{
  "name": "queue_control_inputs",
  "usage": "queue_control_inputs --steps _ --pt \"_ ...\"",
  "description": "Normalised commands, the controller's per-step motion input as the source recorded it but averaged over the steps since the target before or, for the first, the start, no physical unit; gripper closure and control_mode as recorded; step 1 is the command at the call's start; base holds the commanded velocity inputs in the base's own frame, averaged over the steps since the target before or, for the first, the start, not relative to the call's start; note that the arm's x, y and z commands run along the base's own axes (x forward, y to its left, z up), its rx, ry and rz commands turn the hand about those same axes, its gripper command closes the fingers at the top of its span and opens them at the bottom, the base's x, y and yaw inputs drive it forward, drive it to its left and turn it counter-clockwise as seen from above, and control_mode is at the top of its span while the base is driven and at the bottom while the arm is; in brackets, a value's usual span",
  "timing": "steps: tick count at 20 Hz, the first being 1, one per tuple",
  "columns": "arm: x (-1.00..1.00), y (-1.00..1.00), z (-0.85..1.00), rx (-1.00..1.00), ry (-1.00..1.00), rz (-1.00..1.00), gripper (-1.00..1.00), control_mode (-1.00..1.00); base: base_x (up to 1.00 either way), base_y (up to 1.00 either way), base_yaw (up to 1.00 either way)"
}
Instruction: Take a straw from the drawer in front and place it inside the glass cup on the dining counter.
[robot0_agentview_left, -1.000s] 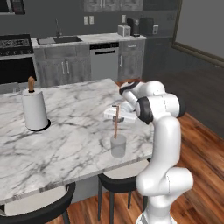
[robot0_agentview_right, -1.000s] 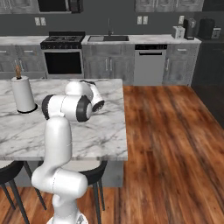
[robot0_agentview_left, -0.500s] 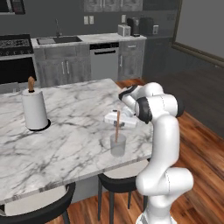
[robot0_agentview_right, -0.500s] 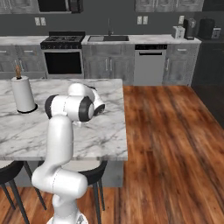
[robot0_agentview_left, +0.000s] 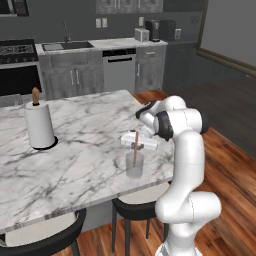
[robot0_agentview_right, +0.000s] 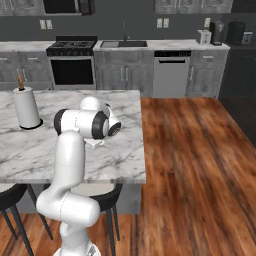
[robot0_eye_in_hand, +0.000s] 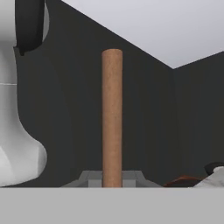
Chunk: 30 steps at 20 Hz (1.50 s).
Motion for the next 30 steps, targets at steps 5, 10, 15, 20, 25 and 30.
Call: queue_control_inputs --steps 5,10,15,20,25,30 --pt "-0.02 0.00 -0.06 0.00 0.02 0.00 -1.00 -1.00 0.00 0.00 0.00" --pt "-0.06 0.00 0.00 0.00 0.00 0.00 -1.00 -1.00 0.00 0.00 0.00" --pt "-0.03 0.00 0.00 0.00 0.00 0.00 -1.00 -1.00 0.00 0.00 0.00" --pt "0.00 0.00 0.25 0.00 -0.02 0.00 -1.00 -1.00 0.00 0.00 0.00" --pt "-0.04 0.00 0.89 0.00 -0.20 -0.01 -1.00 -1.00 0.00 0.00 0.00" --pt "-0.16 0.00 1.00 0.00 -0.33 -0.02 -1.00 -1.00 0.00 0.00 0.00"
